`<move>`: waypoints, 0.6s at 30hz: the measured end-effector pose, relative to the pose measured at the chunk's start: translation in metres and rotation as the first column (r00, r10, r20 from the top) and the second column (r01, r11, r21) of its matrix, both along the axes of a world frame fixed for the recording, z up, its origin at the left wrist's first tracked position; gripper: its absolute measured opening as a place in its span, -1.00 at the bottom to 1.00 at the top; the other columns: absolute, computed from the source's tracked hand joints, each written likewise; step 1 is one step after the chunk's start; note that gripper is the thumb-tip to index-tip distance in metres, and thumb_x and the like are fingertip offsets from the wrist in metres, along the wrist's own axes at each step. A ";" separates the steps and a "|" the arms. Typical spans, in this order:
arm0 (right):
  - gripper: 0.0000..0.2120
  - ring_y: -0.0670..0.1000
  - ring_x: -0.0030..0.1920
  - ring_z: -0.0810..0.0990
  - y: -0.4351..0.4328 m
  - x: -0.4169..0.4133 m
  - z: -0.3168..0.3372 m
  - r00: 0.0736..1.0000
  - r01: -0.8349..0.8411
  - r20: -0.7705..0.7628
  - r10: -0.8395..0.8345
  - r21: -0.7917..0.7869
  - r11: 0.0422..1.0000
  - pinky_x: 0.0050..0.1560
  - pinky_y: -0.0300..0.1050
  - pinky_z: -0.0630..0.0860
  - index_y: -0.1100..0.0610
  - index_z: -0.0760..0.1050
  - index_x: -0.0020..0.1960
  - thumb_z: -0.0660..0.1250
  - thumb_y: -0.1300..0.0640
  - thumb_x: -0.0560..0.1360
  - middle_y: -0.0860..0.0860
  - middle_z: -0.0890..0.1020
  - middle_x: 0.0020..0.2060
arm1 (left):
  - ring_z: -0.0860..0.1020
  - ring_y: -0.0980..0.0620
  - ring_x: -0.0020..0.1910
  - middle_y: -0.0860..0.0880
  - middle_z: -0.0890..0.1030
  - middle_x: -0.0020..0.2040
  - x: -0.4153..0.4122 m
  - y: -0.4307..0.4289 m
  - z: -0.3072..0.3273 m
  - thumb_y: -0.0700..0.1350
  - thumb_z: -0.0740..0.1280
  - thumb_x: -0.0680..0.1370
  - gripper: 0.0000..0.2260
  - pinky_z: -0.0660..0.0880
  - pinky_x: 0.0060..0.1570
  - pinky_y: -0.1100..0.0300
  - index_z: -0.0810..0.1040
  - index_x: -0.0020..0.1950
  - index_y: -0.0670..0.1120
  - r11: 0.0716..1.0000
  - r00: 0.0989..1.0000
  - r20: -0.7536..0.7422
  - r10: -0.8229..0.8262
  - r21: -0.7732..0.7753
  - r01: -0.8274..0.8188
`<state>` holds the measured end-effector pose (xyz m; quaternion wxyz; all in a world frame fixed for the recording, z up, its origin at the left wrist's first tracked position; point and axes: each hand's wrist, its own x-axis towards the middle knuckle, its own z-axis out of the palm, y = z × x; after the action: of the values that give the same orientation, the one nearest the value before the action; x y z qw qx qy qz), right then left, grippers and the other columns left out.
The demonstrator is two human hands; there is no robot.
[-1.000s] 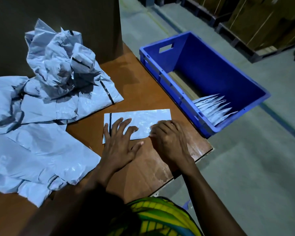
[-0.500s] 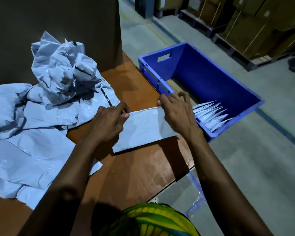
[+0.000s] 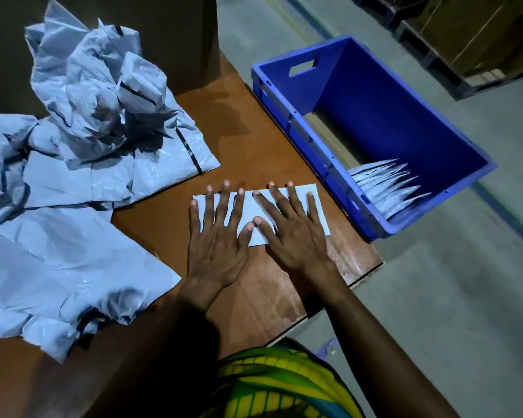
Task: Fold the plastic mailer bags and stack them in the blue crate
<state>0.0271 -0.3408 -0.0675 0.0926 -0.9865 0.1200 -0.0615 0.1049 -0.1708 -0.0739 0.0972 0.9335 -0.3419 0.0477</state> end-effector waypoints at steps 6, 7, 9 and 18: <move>-0.44 0.07 0.69 -0.16 -0.003 0.008 -0.005 0.999 0.035 -0.020 -0.035 -0.002 0.999 0.62 0.33 -0.16 -0.23 0.07 0.67 -0.03 -0.31 0.71 -0.12 0.01 0.69 | -0.10 -0.21 0.68 -0.07 0.01 0.71 0.002 -0.006 -0.003 0.18 0.00 0.74 -0.46 -0.03 0.61 -0.25 0.09 0.70 0.04 0.998 0.999 -0.006 0.039 -0.044 -0.039; -0.44 0.08 0.69 -0.17 -0.004 0.008 -0.005 0.999 0.031 -0.024 -0.031 -0.002 1.000 0.62 0.34 -0.16 -0.23 0.07 0.67 -0.03 -0.31 0.70 -0.12 0.01 0.69 | -0.10 -0.21 0.68 -0.08 0.02 0.71 0.001 -0.007 -0.004 0.18 0.00 0.74 -0.46 -0.03 0.61 -0.25 0.10 0.70 0.04 0.998 0.999 -0.016 0.044 -0.043 -0.044; -0.43 0.08 0.69 -0.18 -0.004 0.006 -0.006 1.000 0.021 -0.021 -0.021 -0.014 1.000 0.61 0.35 -0.15 -0.22 0.04 0.68 -0.07 -0.32 0.70 -0.11 -0.01 0.69 | -0.11 -0.22 0.68 -0.09 0.01 0.71 0.002 -0.004 -0.005 0.19 0.00 0.74 -0.46 -0.04 0.61 -0.25 0.09 0.70 0.05 0.999 0.999 -0.011 0.032 -0.037 -0.033; -0.41 0.04 0.66 -0.34 -0.010 0.009 0.007 0.993 -0.012 -0.120 0.023 0.092 0.996 0.60 0.31 -0.33 -0.30 -0.08 0.67 -0.14 -0.39 0.67 -0.17 -0.14 0.68 | -0.03 -0.22 0.68 -0.10 0.04 0.70 0.002 0.003 -0.005 0.26 0.01 0.70 -0.43 -0.03 0.61 -0.25 0.14 0.69 0.10 0.996 0.999 -0.011 0.051 -0.067 -0.052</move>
<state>0.0361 -0.3504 -0.0609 0.1306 -0.9842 0.1193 0.0046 0.1073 -0.1681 -0.0789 0.1290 0.9384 -0.3154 0.0573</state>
